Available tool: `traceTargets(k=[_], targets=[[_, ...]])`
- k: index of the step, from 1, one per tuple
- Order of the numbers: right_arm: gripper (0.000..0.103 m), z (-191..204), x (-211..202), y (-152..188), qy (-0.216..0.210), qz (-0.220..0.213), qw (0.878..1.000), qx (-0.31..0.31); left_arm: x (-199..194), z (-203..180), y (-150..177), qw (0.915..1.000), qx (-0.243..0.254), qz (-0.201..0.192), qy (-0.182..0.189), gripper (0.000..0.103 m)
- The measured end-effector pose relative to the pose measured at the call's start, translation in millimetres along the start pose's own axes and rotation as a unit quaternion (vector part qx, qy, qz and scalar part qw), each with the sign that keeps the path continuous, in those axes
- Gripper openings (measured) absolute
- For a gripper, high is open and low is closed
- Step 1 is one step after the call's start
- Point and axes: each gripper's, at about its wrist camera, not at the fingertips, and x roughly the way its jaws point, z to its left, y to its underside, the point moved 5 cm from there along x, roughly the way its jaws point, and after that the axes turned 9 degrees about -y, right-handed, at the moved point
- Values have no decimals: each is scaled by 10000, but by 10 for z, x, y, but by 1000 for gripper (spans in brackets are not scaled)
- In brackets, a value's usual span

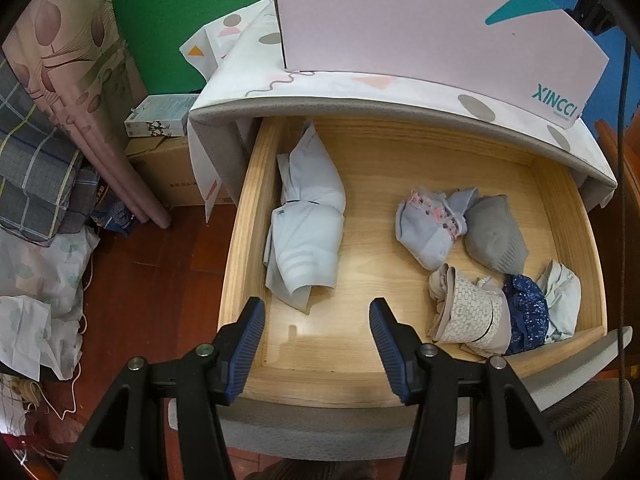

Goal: Take underwear out of drawer
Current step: 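Lift the blue sock with the right tool and release it into the white box, then move the right tool back above the open drawer, then lower the right tool onto the pale mint underwear and close on it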

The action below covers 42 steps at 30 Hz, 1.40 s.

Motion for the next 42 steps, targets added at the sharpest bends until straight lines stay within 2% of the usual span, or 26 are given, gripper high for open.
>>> traceTargets(k=[3,11,16,21,24,31,37,40,42], targets=[[73,-14,-9,17,12,-49,10000,46,0,-1,0,10000,-2,14,30,56],[76,9,-405,147,-241,-384,9989,72,-2,-43,3,10000,80,29,-35,56],[76,-31,-762,467,-321,-702,9970,23,15,-60,13,9999,99,80,-92,56],[78,-154,-887,867,-288,-881,9957,-13,19,-71,16,9996,140,99,-209,56],[79,-298,-719,1178,-182,-758,9970,21,17,-91,14,9995,181,90,-241,56],[79,-627,11,1859,-253,-89,9983,515,21,-93,30,9994,196,118,-277,56],[78,-738,428,2182,-494,410,9945,826,28,-112,39,9990,245,133,-346,56],[71,-743,537,2242,-487,608,9939,786,32,-110,39,9989,259,141,-361,56],[62,-746,599,2287,-441,723,9938,718,38,-107,36,9989,254,150,-362,56]])
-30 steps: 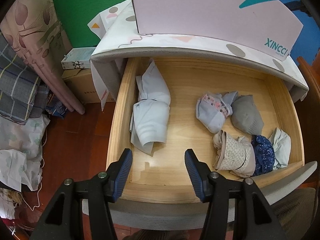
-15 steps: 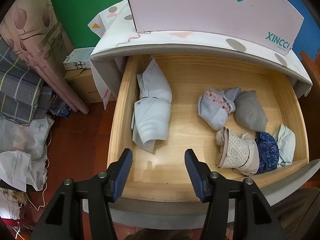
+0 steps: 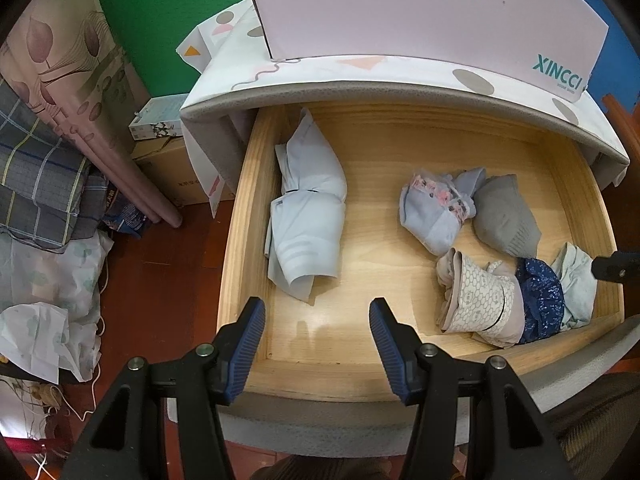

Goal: Take underwear out of drawer
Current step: 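Lower the right tool onto the pale mint underwear and close on it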

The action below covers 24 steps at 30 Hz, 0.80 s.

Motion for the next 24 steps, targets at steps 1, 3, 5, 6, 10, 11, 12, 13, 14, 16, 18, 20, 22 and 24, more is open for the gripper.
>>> traceTargets(k=[1,3,5,6,10,11,12,13,14,16,18,20,22,24], targets=[[60,-7,42,11,42,86,10000,-26,2,-1,0,10000,0,9,7,56],[52,-26,123,25,151,261,9995,-77,1,3,1,10000,-5,14,12,56],[51,-48,197,27,254,419,9987,-136,1,2,1,10000,2,18,15,56],[51,-57,232,24,324,481,9982,-175,1,0,1,10000,10,21,11,56],[51,-61,354,-15,581,735,9947,-433,5,-4,2,10000,4,23,27,56],[51,-62,384,-31,642,799,9935,-501,6,-4,3,10000,-5,35,36,56],[51,-56,423,-36,726,879,9916,-615,10,-4,2,10000,-9,40,45,56],[51,-49,468,-35,812,977,9891,-740,12,-3,3,10000,-17,44,60,56],[51,-52,508,-33,913,1057,9867,-831,12,-2,4,10000,-20,45,69,56],[51,-61,593,-19,1221,1223,9787,-1109,11,-6,6,10000,-17,46,82,56],[51,-58,658,-6,1320,1342,9733,-1314,13,-7,6,9999,-5,55,91,56],[53,-65,706,5,1328,1436,9710,-1377,19,-11,4,9999,1,68,101,56],[56,-85,752,13,1259,1496,9716,-1330,23,-14,0,9999,-1,76,114,56],[58,-112,807,28,1185,1535,9730,-1248,25,-15,-2,9999,-1,74,123,56]])
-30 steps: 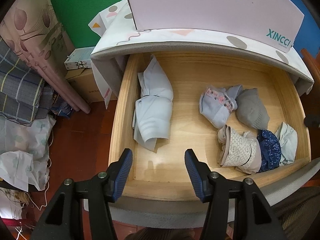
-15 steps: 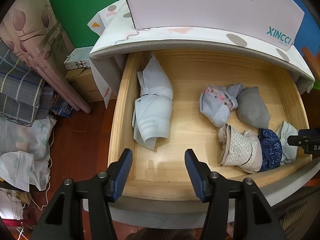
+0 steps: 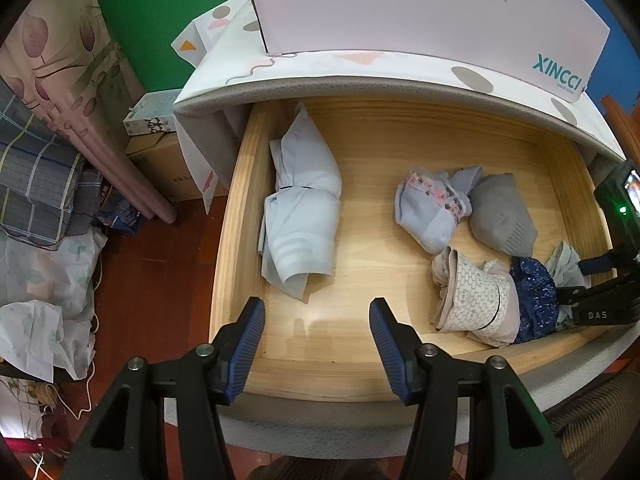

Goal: Take underwear out of drawer
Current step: 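Lower the right tool onto the pale mint underwear and close on it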

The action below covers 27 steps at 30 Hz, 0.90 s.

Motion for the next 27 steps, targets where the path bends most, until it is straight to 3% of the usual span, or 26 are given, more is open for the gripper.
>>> traceTargets(k=[13,19,22,27], targets=[[58,113,-7,-85,-925,-255,9948,336,1,-25,-11,10000,7,17,28,56],[59,170,16,-45,-586,-283,9978,94,-6,-34,-9,10000,15,25,34,56],[65,263,60,-20,-422,-189,9989,73,1,-34,-10,10000,-12,30,45,56],[71,199,194,-67,-618,-46,9979,199,6,-33,-12,10000,-9,28,44,56]])
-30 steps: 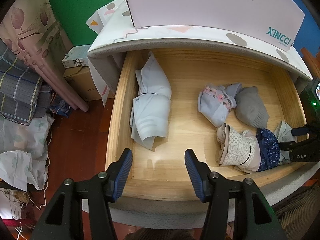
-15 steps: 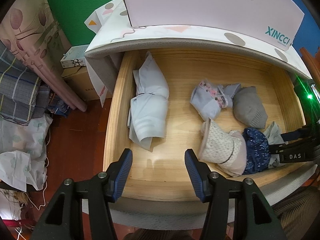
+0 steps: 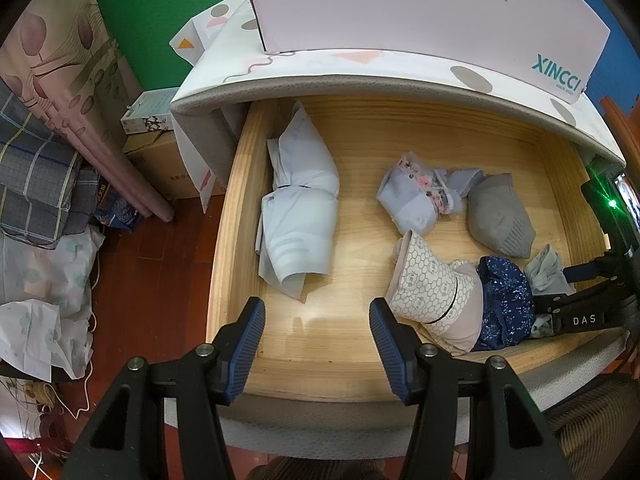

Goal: Take underwear out of drawer
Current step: 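Lower the right tool onto the pale mint underwear and close on it, then close the left tool on the hexagon-print bra while the right tool holds the underwear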

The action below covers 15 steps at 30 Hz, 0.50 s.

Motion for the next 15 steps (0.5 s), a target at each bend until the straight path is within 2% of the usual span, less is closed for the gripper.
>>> traceTargets(k=[2,5,12,15], targets=[[74,-13,69,14,41,117,9999,-40,6,-6,0,10000,3,14,9,56],[74,-24,135,-40,122,185,9997,-47,0,-1,7,10000,-7,16,14,56],[56,38,219,4,275,-12,9995,131,8,-14,5,10000,7,40,10,56],[51,12,145,61,176,-149,9992,320,10,-20,6,10000,11,62,17,56]])
